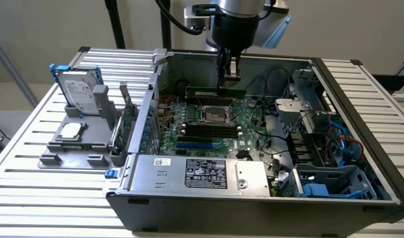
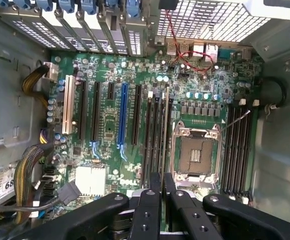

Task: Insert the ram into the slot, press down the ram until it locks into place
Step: 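Insert the ram into the slot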

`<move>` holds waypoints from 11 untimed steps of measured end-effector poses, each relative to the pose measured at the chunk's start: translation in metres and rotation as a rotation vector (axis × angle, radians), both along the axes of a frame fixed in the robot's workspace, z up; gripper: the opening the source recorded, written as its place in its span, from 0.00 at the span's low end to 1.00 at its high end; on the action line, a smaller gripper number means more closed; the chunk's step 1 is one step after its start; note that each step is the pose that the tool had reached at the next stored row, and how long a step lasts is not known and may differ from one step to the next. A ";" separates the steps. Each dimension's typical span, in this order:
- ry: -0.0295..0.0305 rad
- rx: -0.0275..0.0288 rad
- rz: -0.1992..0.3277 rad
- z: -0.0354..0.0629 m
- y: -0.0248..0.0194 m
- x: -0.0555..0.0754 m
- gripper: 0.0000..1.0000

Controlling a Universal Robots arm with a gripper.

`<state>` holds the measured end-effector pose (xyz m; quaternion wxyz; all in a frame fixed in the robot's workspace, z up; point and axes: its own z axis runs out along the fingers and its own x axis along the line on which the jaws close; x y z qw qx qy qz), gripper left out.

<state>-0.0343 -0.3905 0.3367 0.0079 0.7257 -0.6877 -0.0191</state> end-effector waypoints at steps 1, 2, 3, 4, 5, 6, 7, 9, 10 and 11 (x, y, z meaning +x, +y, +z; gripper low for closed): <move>0.0001 -0.0001 0.000 -0.0018 -0.0001 0.000 0.14; 0.0001 -0.0001 0.000 -0.0036 -0.0002 0.000 0.14; 0.0001 -0.0002 0.000 -0.0054 -0.0002 0.000 0.14; 0.0000 0.0000 0.000 -0.0072 -0.0003 0.000 0.14; 0.0000 0.0000 0.000 -0.0090 -0.0003 0.000 0.14; 0.0001 -0.0001 0.000 -0.0109 -0.0004 0.000 0.14; 0.0000 0.0000 0.000 -0.0127 -0.0004 0.000 0.14; 0.0001 -0.0001 0.000 -0.0163 -0.0005 0.000 0.14; 0.0000 0.0000 0.000 -0.0181 -0.0005 0.000 0.14; 0.0000 0.0002 0.000 -0.0200 -0.0005 0.000 0.14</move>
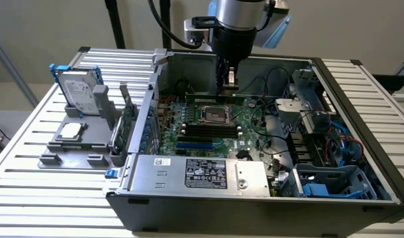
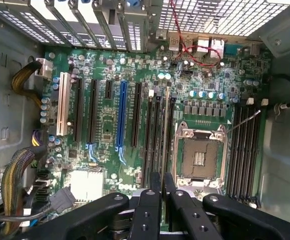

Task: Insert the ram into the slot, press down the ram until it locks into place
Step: 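Insert the ram into the slot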

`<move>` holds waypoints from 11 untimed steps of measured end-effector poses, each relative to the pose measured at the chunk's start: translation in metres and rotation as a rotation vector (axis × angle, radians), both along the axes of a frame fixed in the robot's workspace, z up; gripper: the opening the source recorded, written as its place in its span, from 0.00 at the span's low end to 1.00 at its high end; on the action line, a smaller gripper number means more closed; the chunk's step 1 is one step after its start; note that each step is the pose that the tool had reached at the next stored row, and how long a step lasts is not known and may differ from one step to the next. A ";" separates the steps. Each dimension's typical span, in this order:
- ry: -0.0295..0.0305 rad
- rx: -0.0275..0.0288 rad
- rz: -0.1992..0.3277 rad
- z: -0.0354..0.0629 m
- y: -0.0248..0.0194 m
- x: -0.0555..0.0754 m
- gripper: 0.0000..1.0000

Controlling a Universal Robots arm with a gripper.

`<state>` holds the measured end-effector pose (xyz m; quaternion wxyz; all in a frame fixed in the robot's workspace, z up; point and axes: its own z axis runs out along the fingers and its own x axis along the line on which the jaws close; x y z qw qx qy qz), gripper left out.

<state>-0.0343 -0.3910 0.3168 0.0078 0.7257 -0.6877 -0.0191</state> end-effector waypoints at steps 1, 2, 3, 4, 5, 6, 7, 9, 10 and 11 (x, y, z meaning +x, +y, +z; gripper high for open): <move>0.0000 -0.0001 0.000 -0.0018 0.0000 0.000 0.14; 0.0000 0.0000 0.000 -0.0037 -0.0001 0.000 0.14; 0.0000 0.0000 0.000 -0.0055 -0.0001 0.000 0.14; 0.0001 0.0000 0.000 -0.0073 -0.0001 0.000 0.14; 0.0000 0.0000 0.000 -0.0091 -0.0002 0.000 0.14; 0.0001 0.0000 0.000 -0.0109 -0.0003 0.000 0.14; 0.0001 0.0000 0.000 -0.0127 -0.0003 0.000 0.14; 0.0001 -0.0002 0.000 -0.0163 -0.0005 0.000 0.14; 0.0001 -0.0001 0.000 -0.0183 -0.0006 0.000 0.14; 0.0000 0.0001 0.000 -0.0200 -0.0006 0.000 0.14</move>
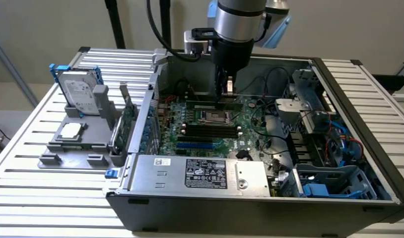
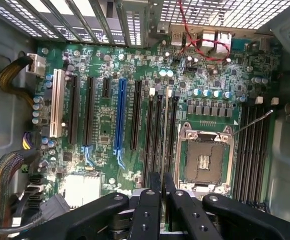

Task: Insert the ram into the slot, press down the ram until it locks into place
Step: 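Insert the ram into the slot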

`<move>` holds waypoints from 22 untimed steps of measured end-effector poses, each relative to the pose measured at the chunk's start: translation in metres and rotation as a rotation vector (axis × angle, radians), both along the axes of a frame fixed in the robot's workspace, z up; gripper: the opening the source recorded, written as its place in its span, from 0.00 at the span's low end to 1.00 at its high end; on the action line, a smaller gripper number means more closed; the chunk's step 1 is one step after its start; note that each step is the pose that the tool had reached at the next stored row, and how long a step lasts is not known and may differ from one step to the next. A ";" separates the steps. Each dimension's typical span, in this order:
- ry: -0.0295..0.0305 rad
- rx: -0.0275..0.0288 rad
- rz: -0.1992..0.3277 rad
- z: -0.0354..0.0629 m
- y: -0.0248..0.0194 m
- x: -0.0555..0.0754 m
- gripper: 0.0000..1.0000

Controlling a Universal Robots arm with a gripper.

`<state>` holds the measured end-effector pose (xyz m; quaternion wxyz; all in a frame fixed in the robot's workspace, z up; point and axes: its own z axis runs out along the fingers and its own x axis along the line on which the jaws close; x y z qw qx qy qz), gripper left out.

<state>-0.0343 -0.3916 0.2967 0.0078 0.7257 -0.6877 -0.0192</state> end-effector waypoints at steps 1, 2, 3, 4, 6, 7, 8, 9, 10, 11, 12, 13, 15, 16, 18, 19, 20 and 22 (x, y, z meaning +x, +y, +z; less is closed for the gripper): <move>0.0000 0.0002 0.000 -0.0018 -0.0001 0.000 0.14; 0.0001 0.0005 0.000 -0.0036 -0.0004 0.000 0.14; 0.0001 0.0009 0.000 -0.0054 -0.0006 0.000 0.14; 0.0000 0.0012 0.000 -0.0072 -0.0009 0.000 0.14; 0.0000 0.0019 0.000 -0.0108 -0.0014 0.000 0.14; 0.0000 0.0021 0.000 -0.0127 -0.0018 0.000 0.14; 0.0000 0.0022 0.000 -0.0145 -0.0022 0.000 0.14; 0.0000 0.0024 0.000 -0.0163 -0.0026 0.000 0.14; 0.0001 0.0027 0.000 -0.0181 -0.0030 0.000 0.14; 0.0000 0.0029 0.000 -0.0199 -0.0033 0.000 0.14; 0.0001 0.0030 0.000 -0.0217 -0.0035 0.000 0.14; 0.0000 0.0032 0.000 -0.0235 -0.0038 0.000 0.14; 0.0000 0.0034 0.000 -0.0272 -0.0043 0.000 0.14; 0.0000 0.0035 0.000 -0.0291 -0.0047 0.000 0.14; 0.0001 0.0034 0.000 -0.0327 -0.0056 0.000 0.14; 0.0001 0.0035 0.000 -0.0345 -0.0060 0.000 0.14; 0.0000 0.0035 0.000 -0.0363 -0.0063 0.000 0.14; 0.0000 0.0035 0.000 -0.0400 -0.0067 0.000 0.14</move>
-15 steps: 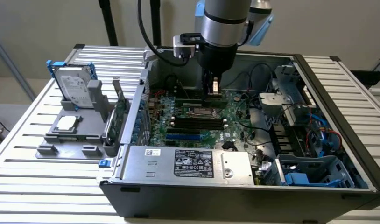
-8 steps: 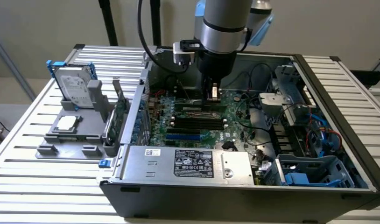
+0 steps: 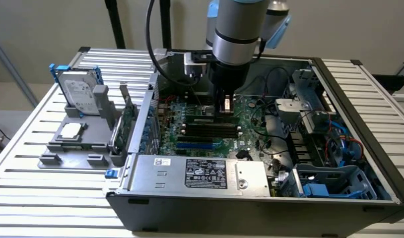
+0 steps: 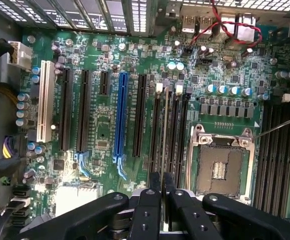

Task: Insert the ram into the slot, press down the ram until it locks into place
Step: 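Insert the ram into the slot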

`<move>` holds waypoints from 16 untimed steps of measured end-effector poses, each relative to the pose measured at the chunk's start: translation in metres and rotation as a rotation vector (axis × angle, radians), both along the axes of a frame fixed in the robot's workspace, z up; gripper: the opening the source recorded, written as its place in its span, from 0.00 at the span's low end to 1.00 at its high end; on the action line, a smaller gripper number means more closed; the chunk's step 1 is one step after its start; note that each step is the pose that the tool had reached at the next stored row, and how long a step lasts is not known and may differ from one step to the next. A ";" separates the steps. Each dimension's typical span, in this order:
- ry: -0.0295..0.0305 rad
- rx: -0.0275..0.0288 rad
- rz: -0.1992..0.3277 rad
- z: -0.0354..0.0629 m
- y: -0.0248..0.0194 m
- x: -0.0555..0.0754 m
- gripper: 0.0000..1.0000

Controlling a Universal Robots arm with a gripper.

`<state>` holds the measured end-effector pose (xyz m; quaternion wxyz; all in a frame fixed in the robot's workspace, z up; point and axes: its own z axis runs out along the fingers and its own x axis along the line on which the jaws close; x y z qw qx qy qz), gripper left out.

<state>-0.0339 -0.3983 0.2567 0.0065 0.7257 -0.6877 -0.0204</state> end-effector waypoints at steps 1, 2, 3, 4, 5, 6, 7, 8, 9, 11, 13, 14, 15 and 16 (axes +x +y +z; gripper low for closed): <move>0.0000 0.0000 0.000 -0.0018 -0.0001 0.000 0.14; 0.0001 -0.0001 0.000 -0.0036 -0.0002 0.000 0.14; 0.0001 0.0000 0.000 -0.0054 -0.0002 0.000 0.14; 0.0000 0.0001 0.000 -0.0072 -0.0002 0.000 0.14; 0.0002 0.0001 0.000 -0.0090 -0.0001 0.000 0.14; 0.0005 0.0001 0.000 -0.0106 -0.0001 0.000 0.14; 0.0006 -0.0001 0.000 -0.0118 -0.0002 0.000 0.14; 0.0006 0.0001 0.000 -0.0124 -0.0002 0.000 0.14; 0.0007 -0.0002 0.000 -0.0126 -0.0002 0.000 0.14; 0.0008 -0.0003 0.000 -0.0127 -0.0002 0.000 0.14; 0.0006 -0.0014 0.000 -0.0133 -0.0001 0.000 0.14; 0.0006 -0.0024 0.000 -0.0136 -0.0001 0.000 0.14; 0.0006 -0.0035 0.000 -0.0139 -0.0001 0.000 0.14; 0.0006 -0.0047 0.000 -0.0143 -0.0001 0.000 0.14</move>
